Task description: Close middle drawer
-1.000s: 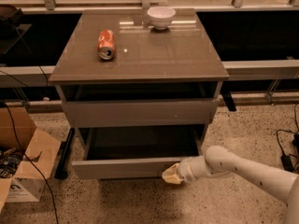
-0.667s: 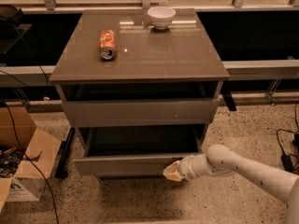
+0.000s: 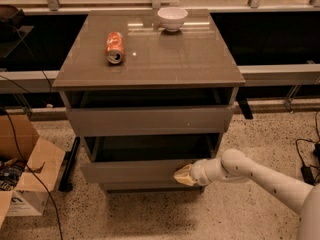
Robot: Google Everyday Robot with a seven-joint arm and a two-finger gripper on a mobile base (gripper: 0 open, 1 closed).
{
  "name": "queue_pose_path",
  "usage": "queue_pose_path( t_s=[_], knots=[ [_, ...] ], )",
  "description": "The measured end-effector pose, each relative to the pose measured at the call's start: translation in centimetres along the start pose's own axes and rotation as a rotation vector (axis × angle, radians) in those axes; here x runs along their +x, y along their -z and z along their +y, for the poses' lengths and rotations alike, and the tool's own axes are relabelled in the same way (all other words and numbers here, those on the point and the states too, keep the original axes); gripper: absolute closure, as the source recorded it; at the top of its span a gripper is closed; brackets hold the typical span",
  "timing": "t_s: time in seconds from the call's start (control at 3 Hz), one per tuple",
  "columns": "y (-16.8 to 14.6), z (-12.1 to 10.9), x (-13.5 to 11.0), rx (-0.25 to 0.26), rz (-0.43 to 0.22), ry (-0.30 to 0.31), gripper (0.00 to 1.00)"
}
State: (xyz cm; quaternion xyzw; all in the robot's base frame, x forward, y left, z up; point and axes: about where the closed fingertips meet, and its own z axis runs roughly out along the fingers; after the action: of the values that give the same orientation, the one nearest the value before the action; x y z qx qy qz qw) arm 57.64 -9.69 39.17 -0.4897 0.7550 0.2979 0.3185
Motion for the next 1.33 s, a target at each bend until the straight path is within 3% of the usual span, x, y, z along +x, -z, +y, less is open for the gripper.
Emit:
queue_pose_path(
  t_s=[0.33, 1.33],
  knots=[
    [-0.05, -0.79, -0.3, 0.006, -0.015, 0.012, 0.71],
    [-0.06, -0.84, -0.33, 0.006, -0.016, 0.013, 0.0]
  ],
)
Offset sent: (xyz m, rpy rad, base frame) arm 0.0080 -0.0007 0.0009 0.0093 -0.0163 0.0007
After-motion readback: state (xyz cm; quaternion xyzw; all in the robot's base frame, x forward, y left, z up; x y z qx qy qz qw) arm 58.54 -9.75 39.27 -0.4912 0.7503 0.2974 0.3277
